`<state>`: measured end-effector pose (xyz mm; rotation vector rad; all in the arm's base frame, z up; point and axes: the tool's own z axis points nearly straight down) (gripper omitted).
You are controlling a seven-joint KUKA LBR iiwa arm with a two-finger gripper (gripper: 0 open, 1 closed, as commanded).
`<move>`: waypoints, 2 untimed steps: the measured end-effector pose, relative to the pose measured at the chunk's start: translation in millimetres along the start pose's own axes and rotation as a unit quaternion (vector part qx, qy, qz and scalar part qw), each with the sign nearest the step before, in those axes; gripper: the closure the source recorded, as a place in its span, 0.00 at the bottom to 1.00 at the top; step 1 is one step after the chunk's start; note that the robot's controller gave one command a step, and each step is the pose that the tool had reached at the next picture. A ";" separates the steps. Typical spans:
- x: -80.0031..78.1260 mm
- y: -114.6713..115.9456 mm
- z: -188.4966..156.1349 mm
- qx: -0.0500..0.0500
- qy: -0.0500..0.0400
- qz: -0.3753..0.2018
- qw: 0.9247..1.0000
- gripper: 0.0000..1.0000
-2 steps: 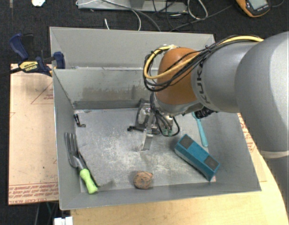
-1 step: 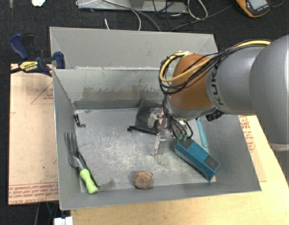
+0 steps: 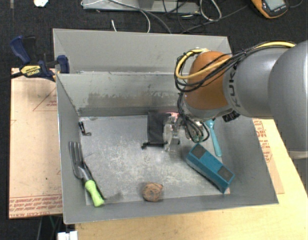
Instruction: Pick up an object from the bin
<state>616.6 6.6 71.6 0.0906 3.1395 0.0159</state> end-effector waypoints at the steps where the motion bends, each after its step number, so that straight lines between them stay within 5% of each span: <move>1: 0.0 0.0 0.0 0.000 0.000 0.000 1.000 1.00; 2: 5.8 -3.4 -58.5 0.000 0.002 0.010 1.000 1.00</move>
Offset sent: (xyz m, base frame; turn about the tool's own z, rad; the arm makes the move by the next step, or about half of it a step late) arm -0.0154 -0.0160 0.2265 0.0825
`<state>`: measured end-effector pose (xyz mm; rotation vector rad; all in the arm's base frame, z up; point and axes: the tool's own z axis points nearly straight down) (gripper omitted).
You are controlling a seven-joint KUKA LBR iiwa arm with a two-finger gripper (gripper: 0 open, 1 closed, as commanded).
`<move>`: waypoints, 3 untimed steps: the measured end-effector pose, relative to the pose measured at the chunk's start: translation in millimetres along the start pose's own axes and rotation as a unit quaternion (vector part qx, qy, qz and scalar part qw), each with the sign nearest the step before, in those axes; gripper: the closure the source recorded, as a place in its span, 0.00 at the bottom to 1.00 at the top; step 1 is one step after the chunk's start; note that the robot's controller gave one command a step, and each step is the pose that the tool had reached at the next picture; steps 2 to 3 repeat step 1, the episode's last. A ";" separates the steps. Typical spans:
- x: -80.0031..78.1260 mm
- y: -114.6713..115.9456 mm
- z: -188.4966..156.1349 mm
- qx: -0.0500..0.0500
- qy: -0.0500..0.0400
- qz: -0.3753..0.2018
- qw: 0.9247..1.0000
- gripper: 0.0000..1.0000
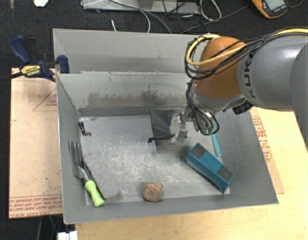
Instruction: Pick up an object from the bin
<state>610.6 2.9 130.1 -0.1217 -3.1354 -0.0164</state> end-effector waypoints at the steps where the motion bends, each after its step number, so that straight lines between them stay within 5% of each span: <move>1: -9.9 5.3 -76.5 0.000 0.000 -0.009 1.000 1.00; 3: -9.9 5.3 -76.5 0.000 0.000 -0.009 1.000 1.00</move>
Offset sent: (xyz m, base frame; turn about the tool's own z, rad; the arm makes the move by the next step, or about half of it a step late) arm 0.0075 0.0140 0.2624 -0.1198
